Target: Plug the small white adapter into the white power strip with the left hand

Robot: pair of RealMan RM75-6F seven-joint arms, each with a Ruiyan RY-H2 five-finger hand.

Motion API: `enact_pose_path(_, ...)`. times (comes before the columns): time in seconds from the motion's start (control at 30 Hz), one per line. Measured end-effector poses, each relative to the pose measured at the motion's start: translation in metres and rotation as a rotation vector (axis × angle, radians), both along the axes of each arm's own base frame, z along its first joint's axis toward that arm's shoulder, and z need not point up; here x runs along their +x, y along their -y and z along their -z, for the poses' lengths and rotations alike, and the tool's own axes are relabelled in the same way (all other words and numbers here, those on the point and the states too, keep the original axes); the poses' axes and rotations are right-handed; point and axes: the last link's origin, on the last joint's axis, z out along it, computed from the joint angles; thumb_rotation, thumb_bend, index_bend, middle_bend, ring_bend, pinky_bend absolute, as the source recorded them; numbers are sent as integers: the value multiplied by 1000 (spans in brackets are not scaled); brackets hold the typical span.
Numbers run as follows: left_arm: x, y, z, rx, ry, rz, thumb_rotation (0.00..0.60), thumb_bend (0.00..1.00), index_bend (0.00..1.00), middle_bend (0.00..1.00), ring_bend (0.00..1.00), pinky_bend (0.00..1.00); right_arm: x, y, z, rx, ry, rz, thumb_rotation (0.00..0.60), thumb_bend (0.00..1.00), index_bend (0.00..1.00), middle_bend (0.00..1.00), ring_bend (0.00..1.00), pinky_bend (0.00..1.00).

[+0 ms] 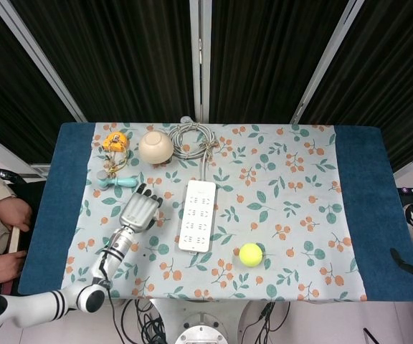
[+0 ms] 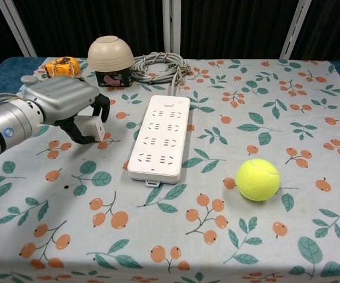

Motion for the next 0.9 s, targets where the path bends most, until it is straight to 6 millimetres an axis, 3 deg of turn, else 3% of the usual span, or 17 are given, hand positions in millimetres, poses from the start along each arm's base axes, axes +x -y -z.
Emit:
enact_pose_path(0.43,18,2,1,-8,-21,-8,600,332,559,571,386,171,-7,-4,-2,-8,11,9,600,149,1,145,0,69)
enact_pose_path(0.63,21,0,-8,-22,190,-51,600,360,562,575,386,188,-6,-5,-2,-10,11,8,600,149,1,144,0,69)
enact_pose_path(0.9,10,-6,-14,-59,639,-135,600,359,561,575,385,186,-4,-5,-1,-12,9,6,600,149,1,144,0,69)
